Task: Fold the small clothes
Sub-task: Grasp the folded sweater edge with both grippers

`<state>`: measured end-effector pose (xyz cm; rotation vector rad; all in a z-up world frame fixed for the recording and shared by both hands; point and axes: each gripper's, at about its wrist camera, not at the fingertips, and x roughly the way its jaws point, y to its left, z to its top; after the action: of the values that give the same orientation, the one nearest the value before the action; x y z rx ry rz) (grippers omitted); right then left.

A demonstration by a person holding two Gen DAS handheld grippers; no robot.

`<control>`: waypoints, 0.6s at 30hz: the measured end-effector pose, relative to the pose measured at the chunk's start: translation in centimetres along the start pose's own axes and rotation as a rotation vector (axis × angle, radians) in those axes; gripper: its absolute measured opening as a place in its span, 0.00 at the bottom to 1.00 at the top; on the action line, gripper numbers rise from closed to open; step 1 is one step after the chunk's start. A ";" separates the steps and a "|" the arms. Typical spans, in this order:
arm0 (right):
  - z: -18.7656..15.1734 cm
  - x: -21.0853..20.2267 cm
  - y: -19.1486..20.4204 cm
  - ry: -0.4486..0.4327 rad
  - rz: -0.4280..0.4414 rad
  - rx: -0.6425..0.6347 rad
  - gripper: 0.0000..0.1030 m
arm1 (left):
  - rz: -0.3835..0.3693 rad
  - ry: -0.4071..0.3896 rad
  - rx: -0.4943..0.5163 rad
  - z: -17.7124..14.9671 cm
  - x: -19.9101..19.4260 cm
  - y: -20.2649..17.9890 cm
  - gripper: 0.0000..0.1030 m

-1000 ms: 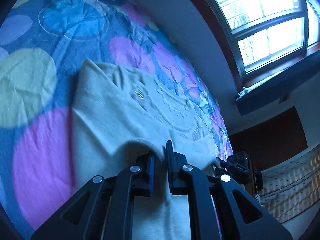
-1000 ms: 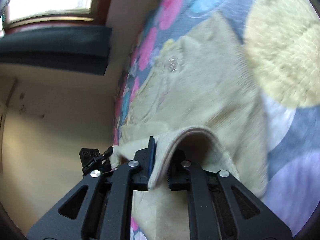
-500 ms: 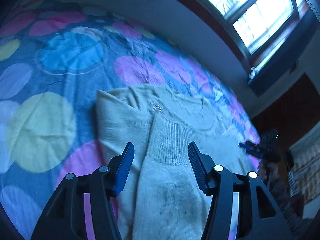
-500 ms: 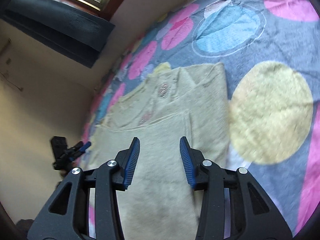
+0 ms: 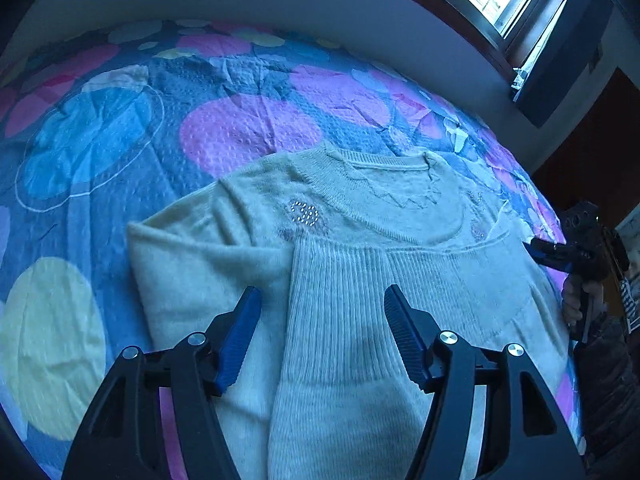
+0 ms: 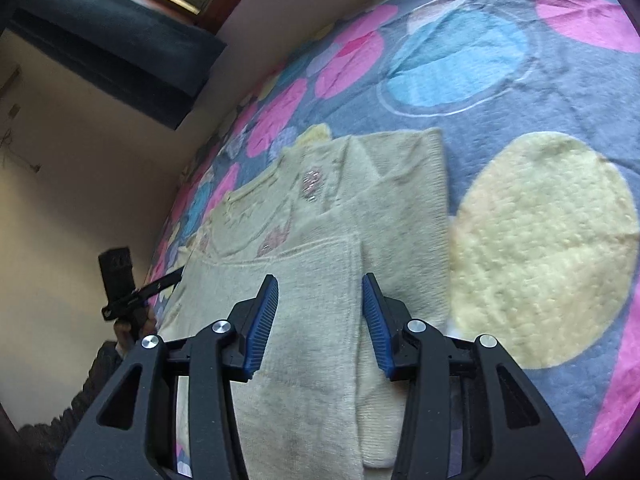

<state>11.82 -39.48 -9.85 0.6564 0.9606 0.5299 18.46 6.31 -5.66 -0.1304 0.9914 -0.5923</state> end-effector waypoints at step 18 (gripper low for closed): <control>-0.1 0.7 2.3 -0.022 -0.137 -0.146 0.04 | 0.130 -0.005 0.125 -0.6 0.6 -3.2 0.05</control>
<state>11.84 -37.40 -8.64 0.4606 0.9299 0.4656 16.85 3.44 -5.28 0.0435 0.9473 -0.5330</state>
